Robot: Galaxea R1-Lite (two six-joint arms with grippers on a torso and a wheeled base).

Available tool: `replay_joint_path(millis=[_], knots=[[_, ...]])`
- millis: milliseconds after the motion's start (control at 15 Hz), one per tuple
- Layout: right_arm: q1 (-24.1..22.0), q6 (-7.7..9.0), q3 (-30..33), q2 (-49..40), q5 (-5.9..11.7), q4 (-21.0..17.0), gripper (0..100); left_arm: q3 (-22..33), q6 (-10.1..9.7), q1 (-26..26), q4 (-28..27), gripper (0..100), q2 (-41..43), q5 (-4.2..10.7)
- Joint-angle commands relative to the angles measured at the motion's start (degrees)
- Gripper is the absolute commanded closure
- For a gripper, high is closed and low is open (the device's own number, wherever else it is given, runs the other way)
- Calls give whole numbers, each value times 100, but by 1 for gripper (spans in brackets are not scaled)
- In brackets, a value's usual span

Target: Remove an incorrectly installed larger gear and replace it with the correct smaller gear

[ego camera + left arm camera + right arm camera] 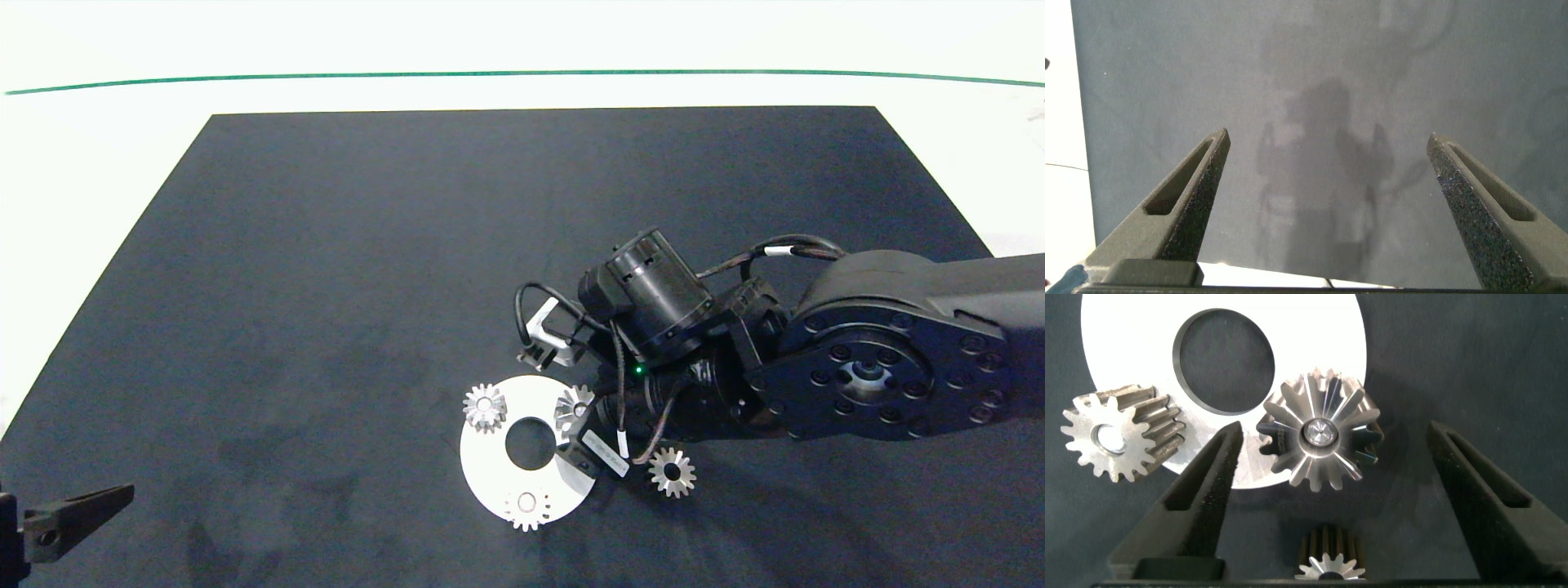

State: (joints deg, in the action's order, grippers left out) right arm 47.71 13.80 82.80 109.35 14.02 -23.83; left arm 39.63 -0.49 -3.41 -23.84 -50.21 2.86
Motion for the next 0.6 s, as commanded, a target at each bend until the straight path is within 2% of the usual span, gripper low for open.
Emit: replay_joint_path(millis=[67,600], knots=[[1,9,-1,25,13,37,15,1,-4,-10,-15,0,12,4],[27,9,8,87,4,124,32,1,-4,-10,11,0,20,4]])
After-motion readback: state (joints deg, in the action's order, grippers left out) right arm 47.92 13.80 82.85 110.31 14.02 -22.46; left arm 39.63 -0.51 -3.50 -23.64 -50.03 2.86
